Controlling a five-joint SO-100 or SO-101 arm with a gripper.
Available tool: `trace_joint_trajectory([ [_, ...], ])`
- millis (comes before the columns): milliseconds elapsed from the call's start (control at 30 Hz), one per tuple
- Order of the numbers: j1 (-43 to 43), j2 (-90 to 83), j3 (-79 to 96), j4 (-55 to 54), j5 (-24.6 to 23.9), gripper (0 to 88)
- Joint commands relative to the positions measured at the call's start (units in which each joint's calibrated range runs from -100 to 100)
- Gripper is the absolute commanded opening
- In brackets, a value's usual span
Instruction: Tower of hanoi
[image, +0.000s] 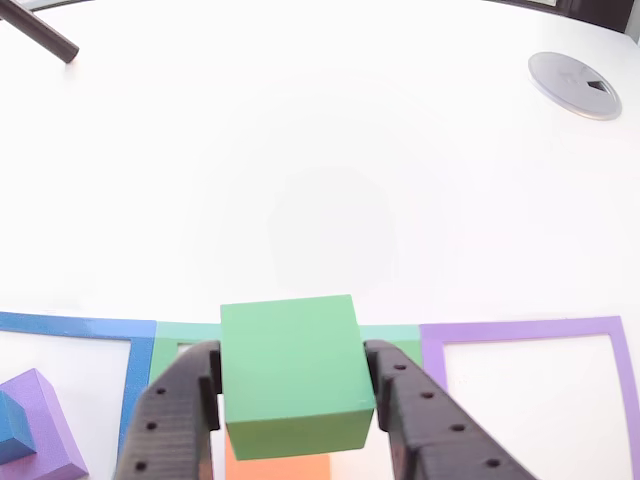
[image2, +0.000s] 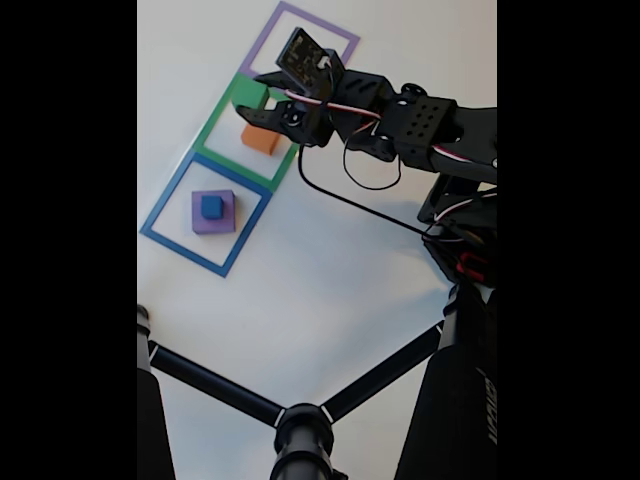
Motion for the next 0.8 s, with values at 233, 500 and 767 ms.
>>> trace_joint_trajectory([
  [233,8.79,-8.85,-43.99,60.16,0.00,4.0],
  [500,14.54,-8.45,-56.44,72.14,0.00,3.6],
  [767,24.99,-8.69,-56.17,72.79,0.00,3.5],
])
